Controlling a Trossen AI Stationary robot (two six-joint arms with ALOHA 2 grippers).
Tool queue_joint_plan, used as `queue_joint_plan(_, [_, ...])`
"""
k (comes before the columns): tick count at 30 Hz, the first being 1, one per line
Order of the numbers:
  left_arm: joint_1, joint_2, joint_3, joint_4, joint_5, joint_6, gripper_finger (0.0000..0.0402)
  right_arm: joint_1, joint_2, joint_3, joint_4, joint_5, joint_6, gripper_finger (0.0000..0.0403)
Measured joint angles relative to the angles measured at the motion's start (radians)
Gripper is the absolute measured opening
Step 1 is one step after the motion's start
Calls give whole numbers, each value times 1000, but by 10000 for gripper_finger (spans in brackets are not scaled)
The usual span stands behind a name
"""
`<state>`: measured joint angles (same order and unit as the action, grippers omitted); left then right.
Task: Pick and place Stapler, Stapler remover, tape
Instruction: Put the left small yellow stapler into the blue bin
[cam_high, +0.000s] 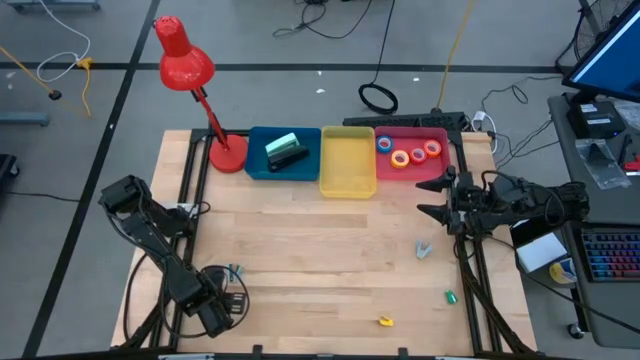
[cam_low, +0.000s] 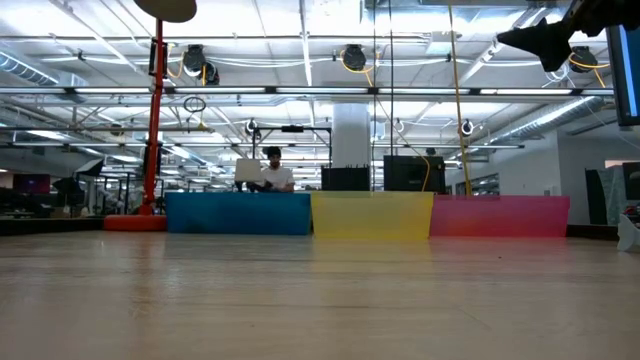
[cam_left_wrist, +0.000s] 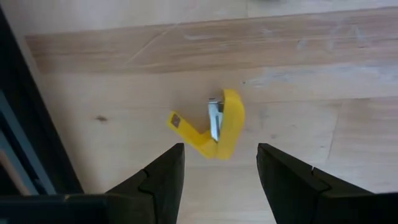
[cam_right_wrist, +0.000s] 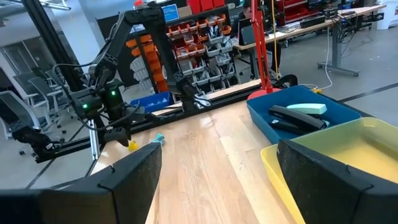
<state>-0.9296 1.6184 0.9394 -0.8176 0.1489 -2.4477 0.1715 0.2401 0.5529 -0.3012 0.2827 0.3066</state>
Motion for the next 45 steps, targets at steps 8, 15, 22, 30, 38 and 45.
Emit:
queue_joint_plan(8, [0,0,0,-26,17,0,200,0,0,0,37,0,-4,309])
queue_joint_plan(15, [0,-1,-27,8,20,8,200,0,0,0,43,0,-6,309])
queue_joint_plan(22, [0,-1,-104,128,35,3,200,0,0,0,44,0,-4,309])
queue_joint_plan(30, [0,-6,-132,143,34,2,200,0,0,0,51,1,9,309])
queue_joint_plan(38, [7,-4,-133,124,20,3,192,0,0,0,50,2,24,309])
queue_joint_plan(45, [11,-3,-135,98,-6,7,114,0,0,0,50,3,27,309])
